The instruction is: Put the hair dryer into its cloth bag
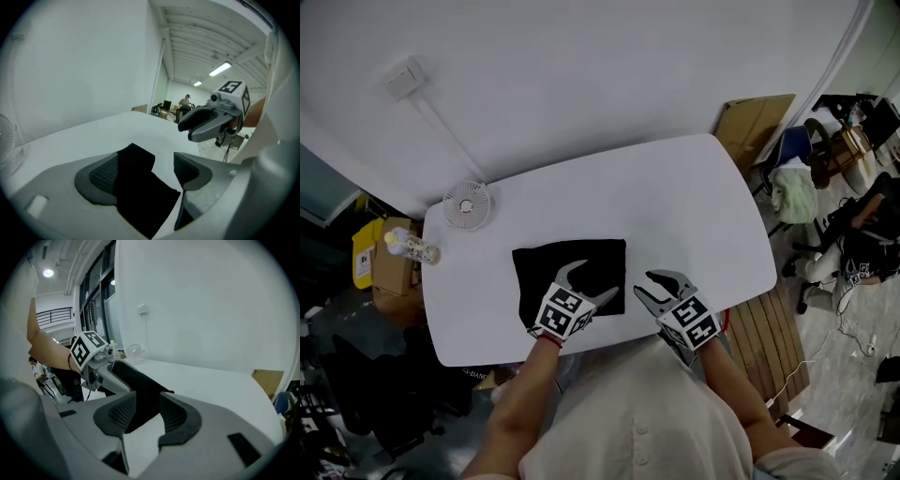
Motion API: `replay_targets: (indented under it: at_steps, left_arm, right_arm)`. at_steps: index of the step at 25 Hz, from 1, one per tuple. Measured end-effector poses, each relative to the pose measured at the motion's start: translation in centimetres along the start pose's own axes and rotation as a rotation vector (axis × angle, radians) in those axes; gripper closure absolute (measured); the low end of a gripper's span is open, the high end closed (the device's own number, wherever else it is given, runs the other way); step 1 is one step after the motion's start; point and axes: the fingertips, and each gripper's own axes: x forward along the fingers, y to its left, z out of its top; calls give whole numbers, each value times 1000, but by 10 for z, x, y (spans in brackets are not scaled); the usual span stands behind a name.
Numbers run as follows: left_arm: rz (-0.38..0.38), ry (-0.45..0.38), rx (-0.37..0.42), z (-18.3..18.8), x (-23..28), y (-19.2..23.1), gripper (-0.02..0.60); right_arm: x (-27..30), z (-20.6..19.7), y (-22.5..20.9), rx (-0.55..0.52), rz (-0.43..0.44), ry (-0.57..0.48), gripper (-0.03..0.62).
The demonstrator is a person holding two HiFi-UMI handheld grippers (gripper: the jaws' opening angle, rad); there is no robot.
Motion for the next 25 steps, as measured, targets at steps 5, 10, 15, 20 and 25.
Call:
replay_targets:
  at_steps: [5,10,15,20,25]
  left_arm:
    - [-26,-165,-118,20,-35,-10,222]
    - [-45,-251,-147,29,-62,-26,224]
    - [-34,-343,-153,39,-88,-41,241]
    - [-10,-430,-148,50,-114,-52,550]
    - [23,-480,-126,61,-130,-63,572]
  right_arm:
    - [-2,11,9,13,27,-30,431]
    - [-3,29,28,127,105,-104,434]
    - [-10,51,49,134,152,-172,463]
    - [-23,68,61,102,146,-236,523]
    - [-40,78,61,90,146,-279,538]
